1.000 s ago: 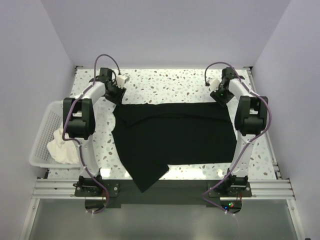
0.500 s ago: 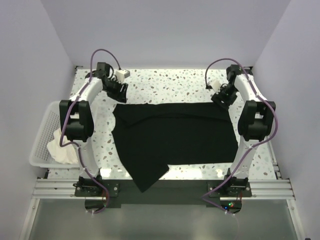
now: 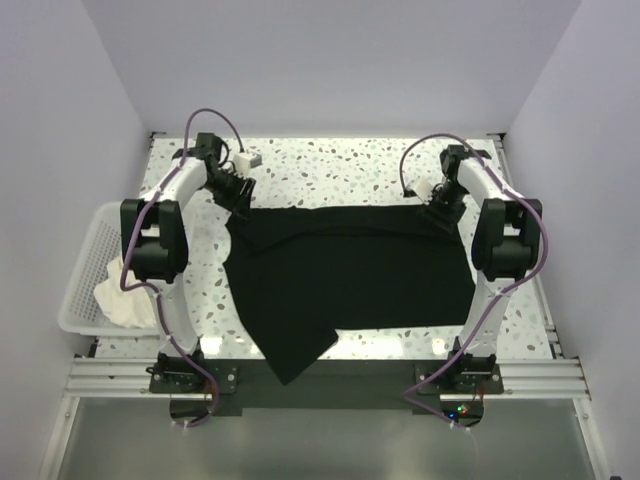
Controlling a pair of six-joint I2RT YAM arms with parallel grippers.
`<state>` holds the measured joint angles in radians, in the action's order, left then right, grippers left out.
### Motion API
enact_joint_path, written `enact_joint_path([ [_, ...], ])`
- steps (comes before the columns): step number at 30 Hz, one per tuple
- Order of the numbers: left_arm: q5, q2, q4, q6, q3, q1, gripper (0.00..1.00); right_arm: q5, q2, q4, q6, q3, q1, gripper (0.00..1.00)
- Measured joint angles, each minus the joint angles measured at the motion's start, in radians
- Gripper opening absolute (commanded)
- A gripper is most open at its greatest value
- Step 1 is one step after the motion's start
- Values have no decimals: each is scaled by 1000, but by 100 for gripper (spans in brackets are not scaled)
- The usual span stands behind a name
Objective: Fold and stack the t-shirts
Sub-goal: Fold the tshirt
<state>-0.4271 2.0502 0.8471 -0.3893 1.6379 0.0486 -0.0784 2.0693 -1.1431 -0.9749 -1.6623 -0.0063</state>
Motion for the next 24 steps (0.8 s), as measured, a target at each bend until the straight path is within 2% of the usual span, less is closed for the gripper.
enact_joint_path([
  [5,4,2,24,-19,-6,0,47,27,1,24,-14,39,0,48],
  [18,7,27,57,-26,-48,2,45,41,1,43,-22,68,0,48],
  [19,8,31,57,-26,-48,3,44,42,1,45,-22,68,0,48],
  [24,9,48,58,-26,-48,9,21,46,1,61,-25,68,0,40],
])
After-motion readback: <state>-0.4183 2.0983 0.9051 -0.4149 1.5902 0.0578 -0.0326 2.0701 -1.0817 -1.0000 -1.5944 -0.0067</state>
